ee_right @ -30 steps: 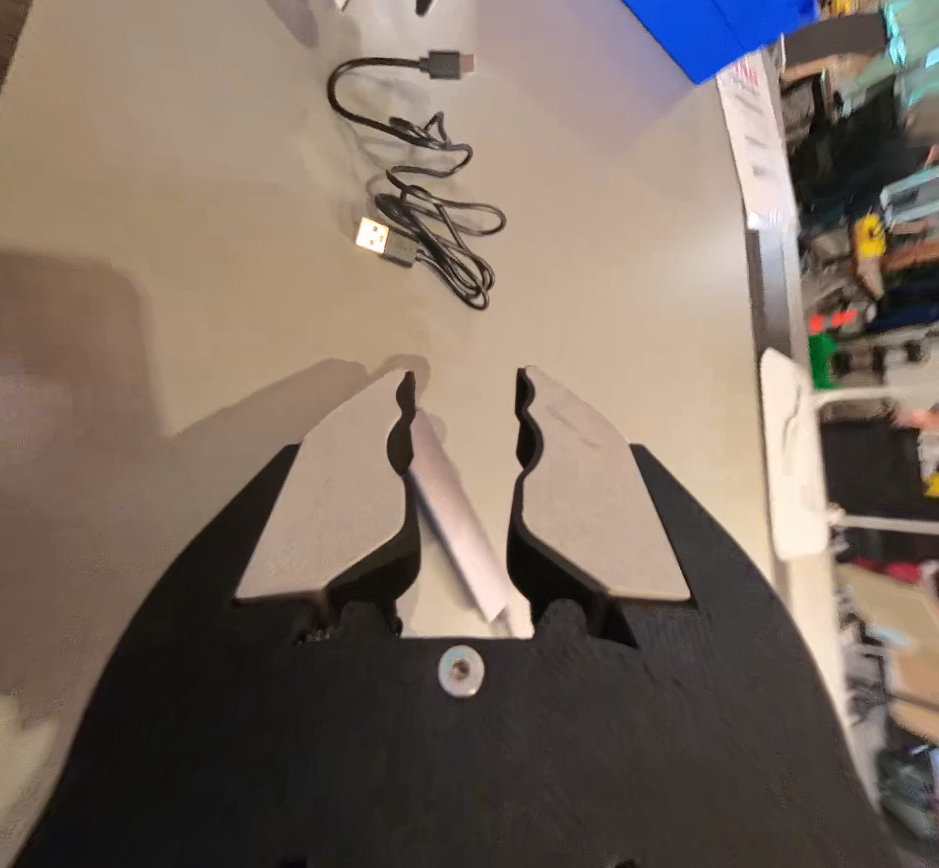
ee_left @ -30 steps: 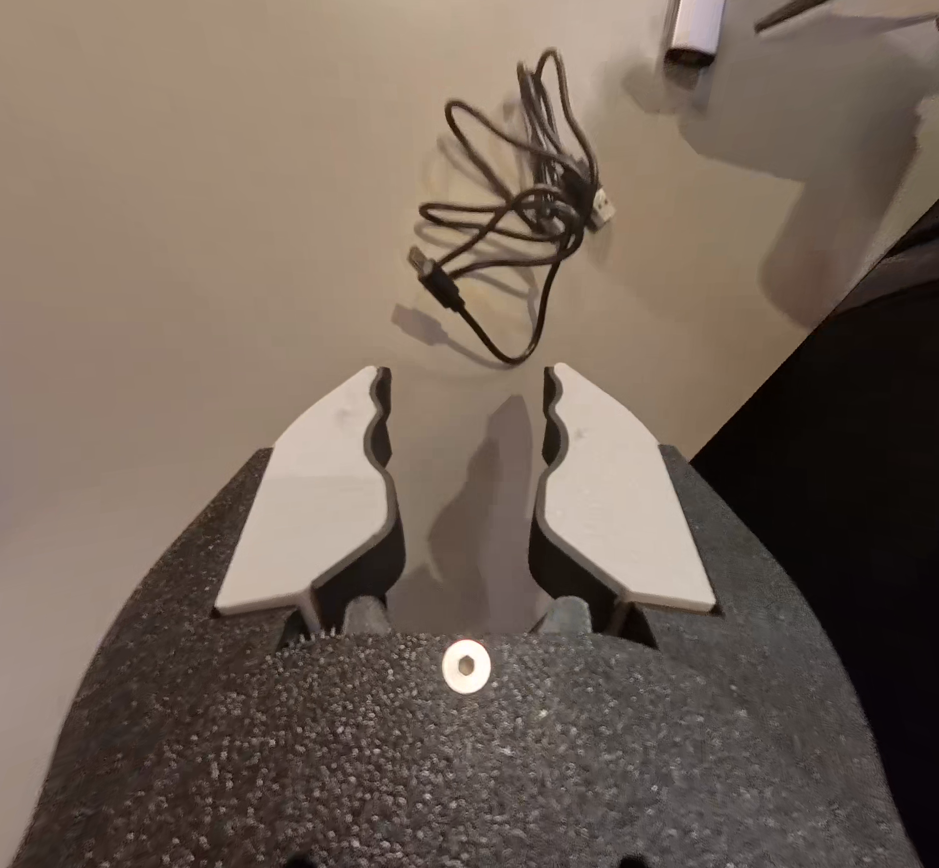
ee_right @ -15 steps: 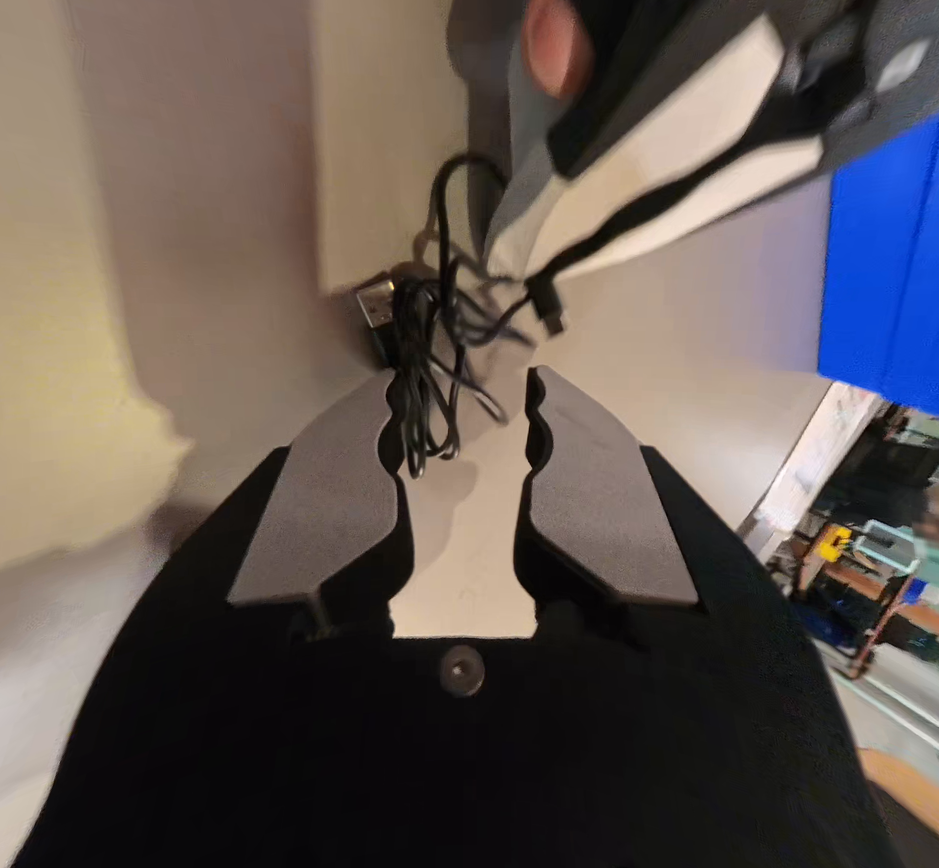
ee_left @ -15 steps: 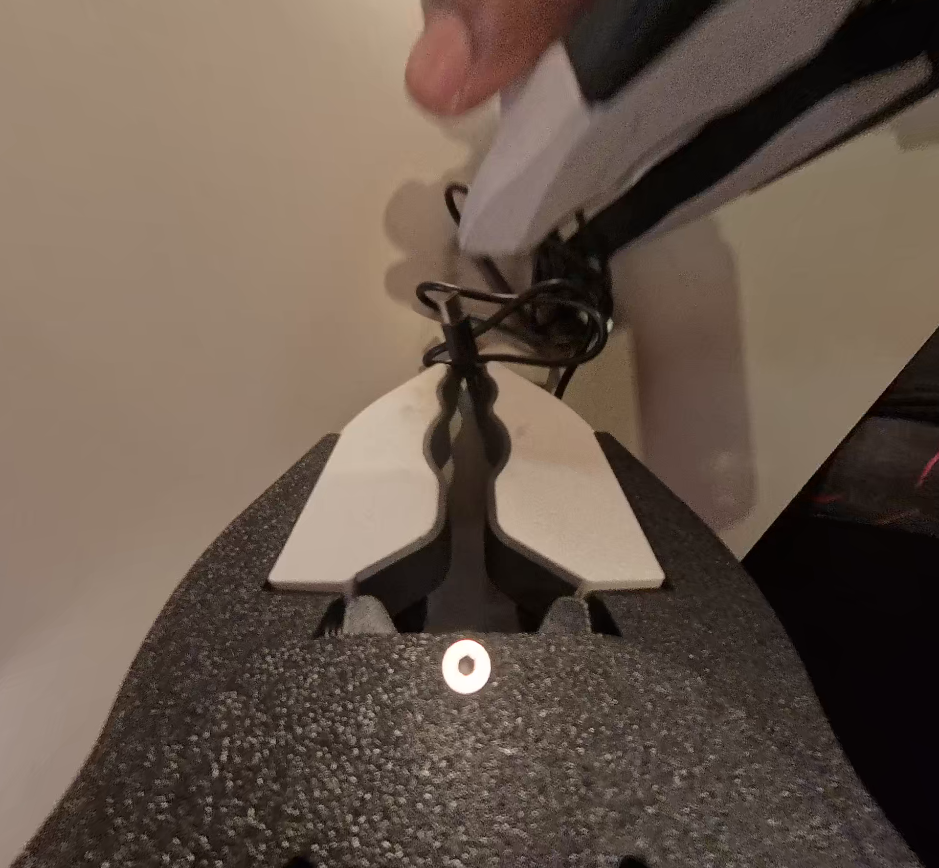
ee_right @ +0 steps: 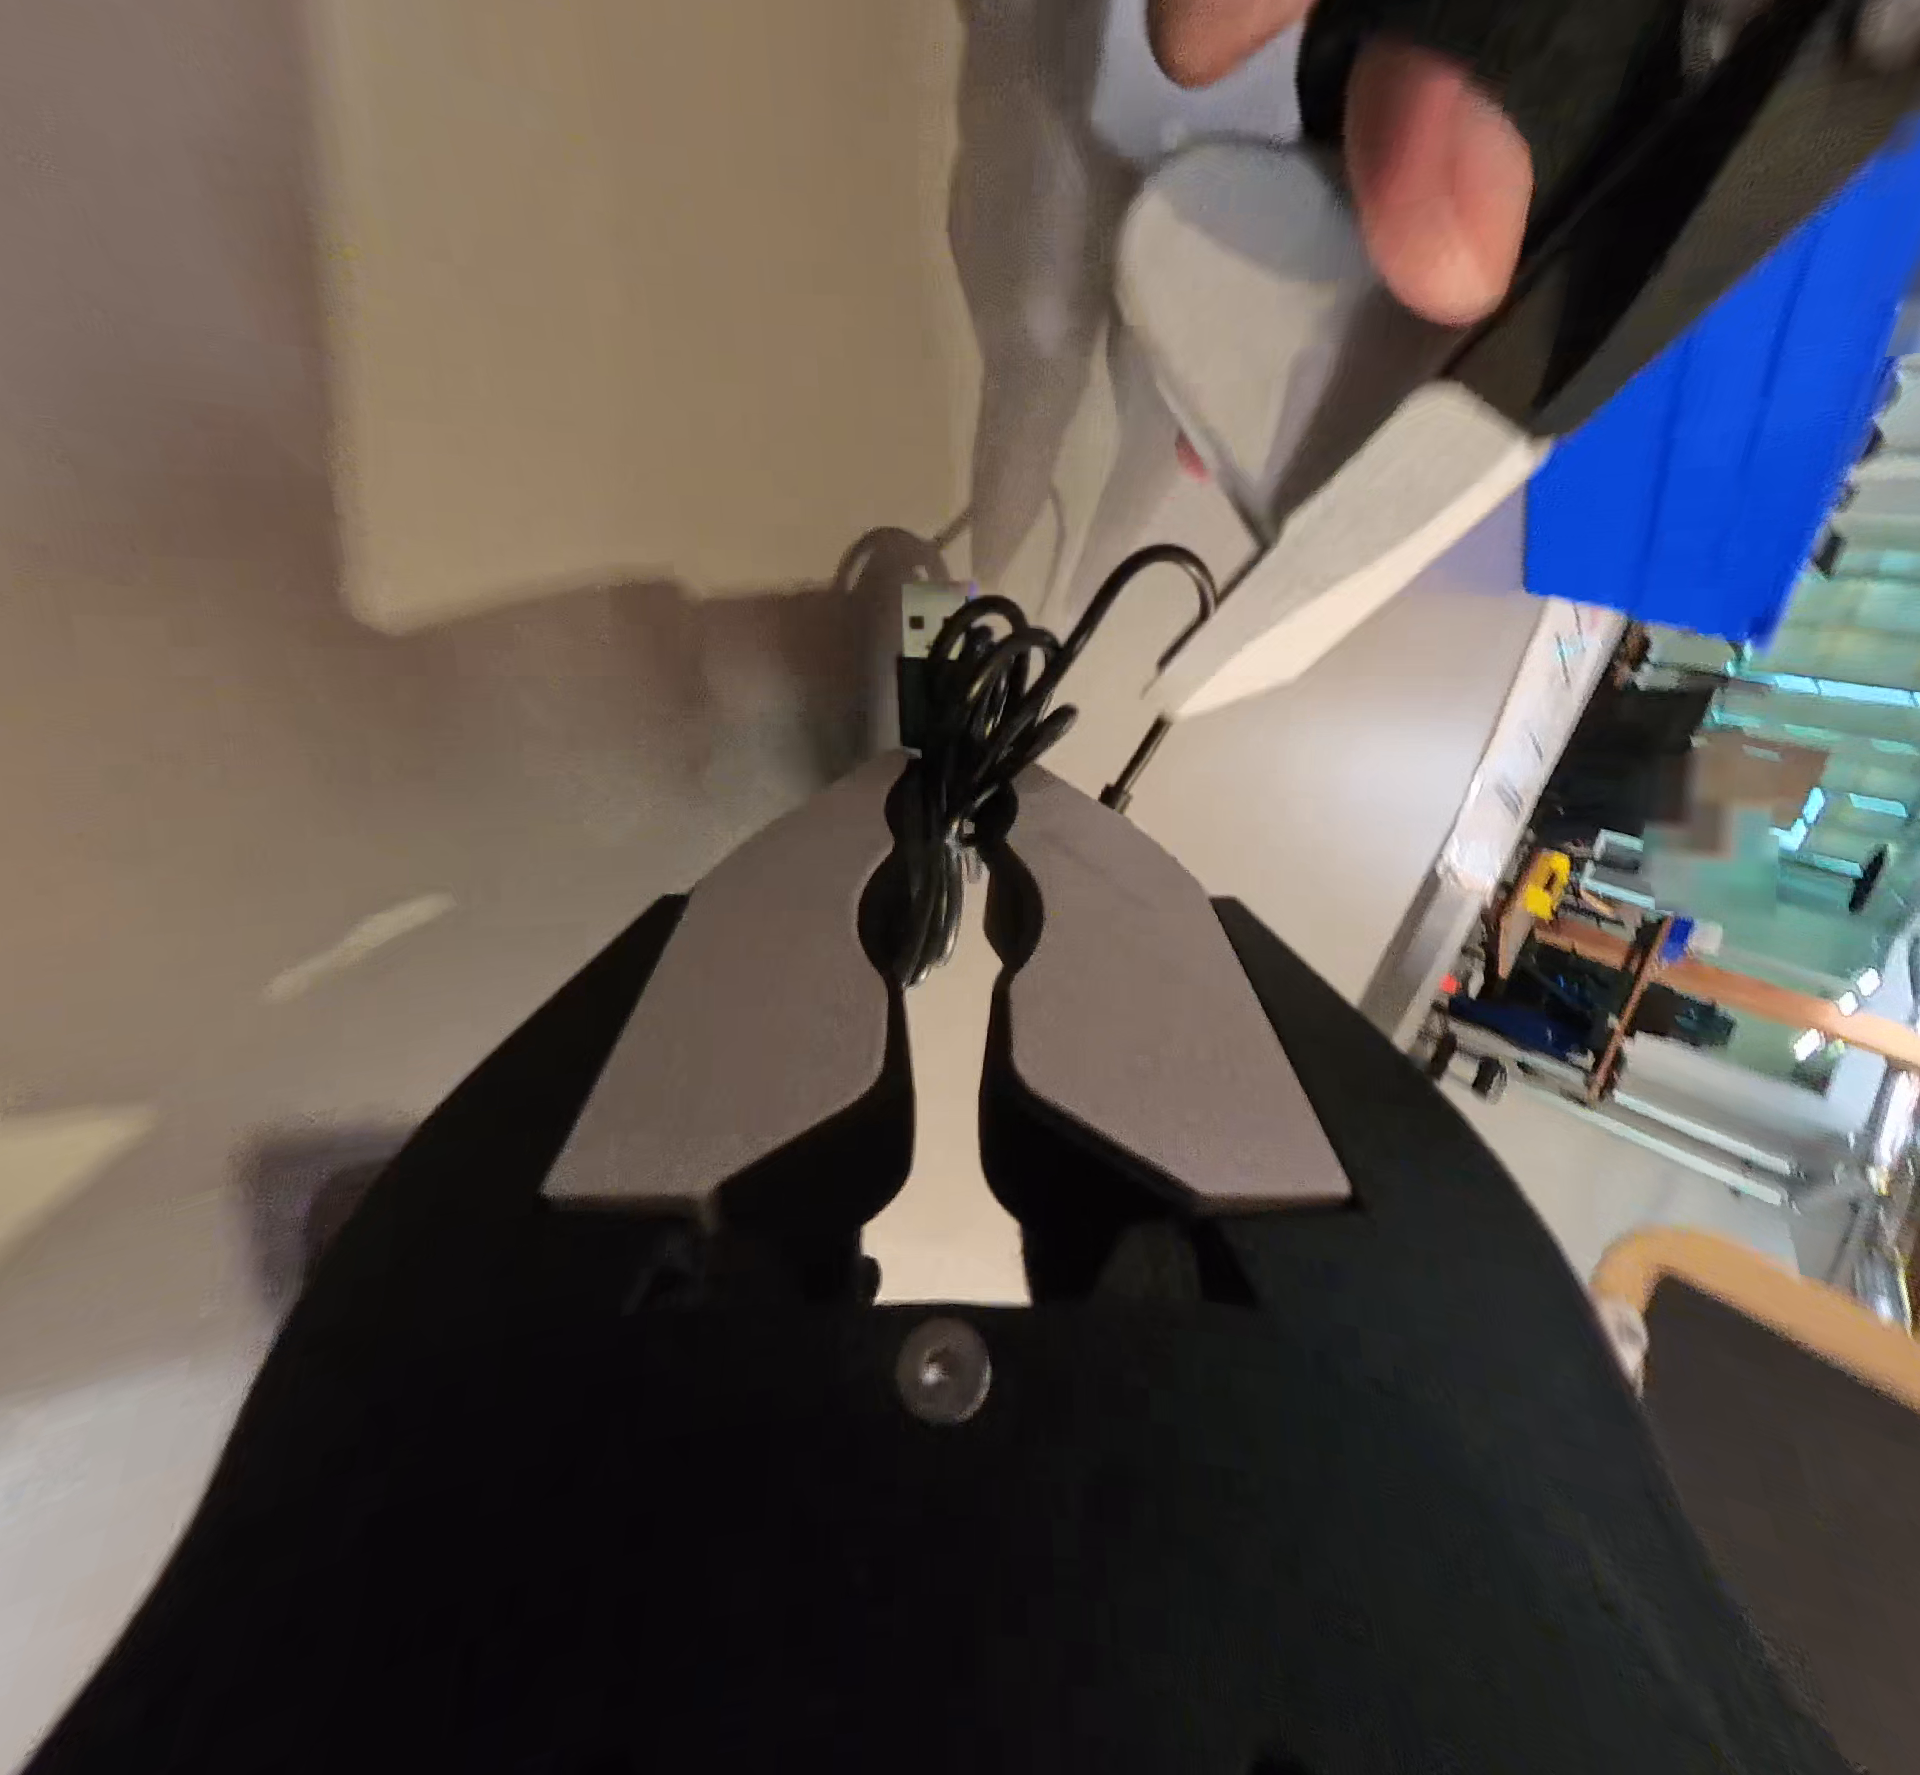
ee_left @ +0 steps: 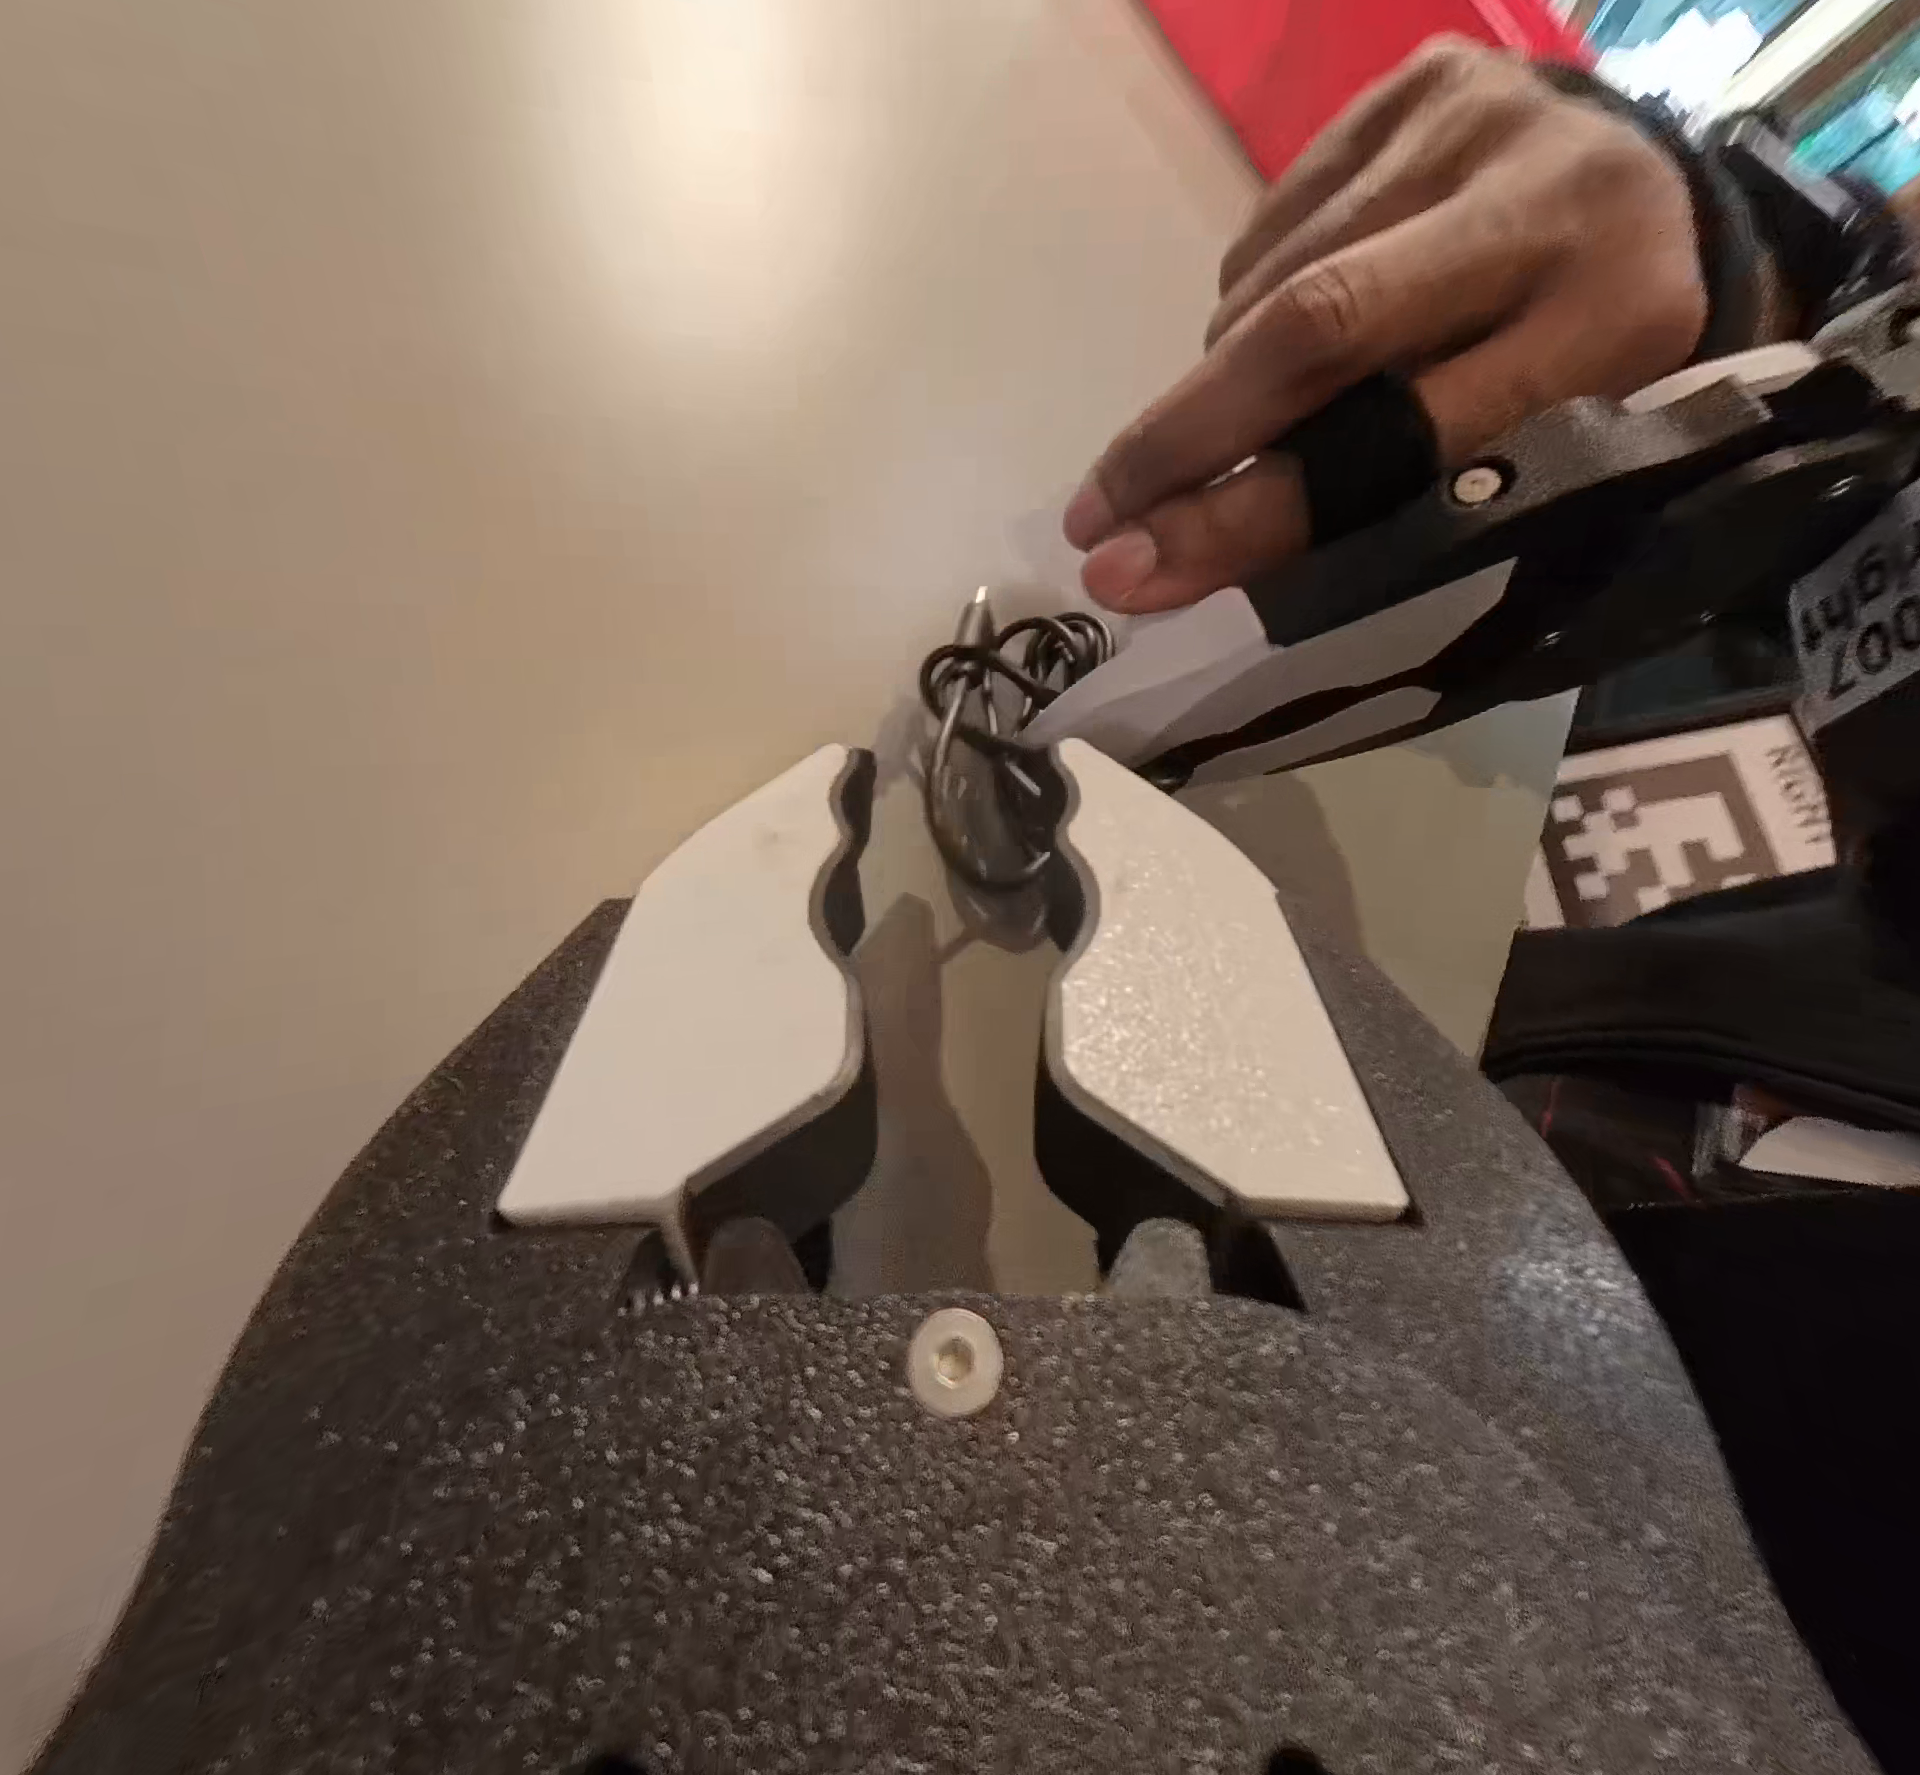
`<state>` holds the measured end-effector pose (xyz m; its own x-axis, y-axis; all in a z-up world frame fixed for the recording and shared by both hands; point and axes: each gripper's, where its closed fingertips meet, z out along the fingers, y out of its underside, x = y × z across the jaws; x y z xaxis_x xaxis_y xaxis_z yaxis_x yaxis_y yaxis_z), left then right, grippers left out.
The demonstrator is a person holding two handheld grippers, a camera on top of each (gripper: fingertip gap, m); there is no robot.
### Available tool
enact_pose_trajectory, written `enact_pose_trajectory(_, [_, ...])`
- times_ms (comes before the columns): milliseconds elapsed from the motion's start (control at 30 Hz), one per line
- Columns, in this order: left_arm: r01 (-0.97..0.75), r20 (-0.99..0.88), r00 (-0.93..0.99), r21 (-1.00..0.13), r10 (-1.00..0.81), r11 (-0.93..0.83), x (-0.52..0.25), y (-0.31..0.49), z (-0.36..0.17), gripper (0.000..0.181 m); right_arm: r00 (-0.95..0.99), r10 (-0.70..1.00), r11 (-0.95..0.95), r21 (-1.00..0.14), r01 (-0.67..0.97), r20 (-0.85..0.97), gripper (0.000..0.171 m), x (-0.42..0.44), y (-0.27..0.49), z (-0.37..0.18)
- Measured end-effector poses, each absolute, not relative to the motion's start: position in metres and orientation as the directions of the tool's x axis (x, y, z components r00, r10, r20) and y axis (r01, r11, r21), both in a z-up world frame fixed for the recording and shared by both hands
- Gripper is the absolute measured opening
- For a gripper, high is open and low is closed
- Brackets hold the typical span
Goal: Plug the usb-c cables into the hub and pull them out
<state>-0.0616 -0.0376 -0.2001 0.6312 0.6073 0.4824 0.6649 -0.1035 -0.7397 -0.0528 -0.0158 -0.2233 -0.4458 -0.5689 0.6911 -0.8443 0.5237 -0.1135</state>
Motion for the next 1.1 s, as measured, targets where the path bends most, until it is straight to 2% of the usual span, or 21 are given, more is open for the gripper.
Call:
enact_pose_trajectory(33, [0.658,0.498,0.624,-0.751,0.603,-0.061,-0.066,-0.041,-0.196,0.034,-0.462,-0.535,0.547,-0.126,-0.827,0.707,0.009,-0.057,-0.010,-0.217])
enact_pose_trajectory(133, [0.648,0.514,0.599,-0.762,0.614,0.005,-0.076,-0.046,-0.191,0.034,-0.512,-0.420,0.630,-0.166,-0.759,0.750,0.008,-0.072,0.016,-0.193])
enact_pose_trajectory(267, [0.611,0.459,0.650,-0.789,0.605,-0.058,-0.078,-0.026,-0.190,0.035,-0.568,-0.217,0.750,-0.237,-0.617,0.794,0.008,-0.095,0.078,-0.146])
enact_pose_trajectory(400, [0.567,0.422,0.699,-0.819,0.578,-0.088,-0.078,-0.002,-0.185,0.033,-0.559,-0.004,0.888,-0.254,-0.383,0.829,0.008,-0.123,0.187,-0.094])
enact_pose_trajectory(500, [0.474,0.361,0.755,-0.877,0.547,-0.076,-0.077,0.015,-0.171,0.025,-0.521,0.186,0.935,-0.312,-0.166,0.833,0.008,-0.131,0.289,-0.062])
enact_pose_trajectory(600, [0.407,0.303,0.799,-0.908,0.519,-0.097,-0.074,0.036,-0.163,0.022,-0.467,0.328,0.934,-0.357,0.027,0.821,0.008,-0.134,0.382,-0.054])
enact_pose_trajectory(700, [0.368,0.253,0.828,-0.919,0.501,-0.143,-0.074,0.056,-0.160,0.021,-0.453,0.393,0.917,-0.375,0.134,0.800,0.009,-0.143,0.439,-0.072])
enact_pose_trajectory(767, [0.363,0.237,0.839,-0.915,0.489,-0.179,-0.075,0.067,-0.162,0.021,-0.482,0.402,0.915,-0.360,0.181,0.778,0.010,-0.152,0.458,-0.096])
enact_pose_trajectory(833, [0.372,0.232,0.845,-0.902,0.482,-0.219,-0.073,0.074,-0.166,0.021,-0.570,0.398,0.917,-0.329,0.226,0.718,0.026,-0.151,0.465,-0.127])
enact_pose_trajectory(900, [0.381,0.219,0.850,-0.884,0.479,-0.272,-0.068,0.077,-0.171,0.022,-0.627,0.395,0.917,-0.328,0.227,0.671,0.032,-0.143,0.464,-0.141])
enact_pose_trajectory(1000, [0.397,0.196,0.846,-0.852,0.496,-0.340,-0.059,0.075,-0.182,0.025,-0.631,0.415,0.905,-0.370,0.210,0.656,0.036,-0.131,0.464,-0.136])
enact_pose_trajectory(1100, [0.442,0.211,0.829,-0.814,0.517,-0.377,-0.051,0.078,-0.194,0.033,-0.668,0.449,0.861,-0.488,0.144,0.594,0.032,-0.116,0.434,-0.124])
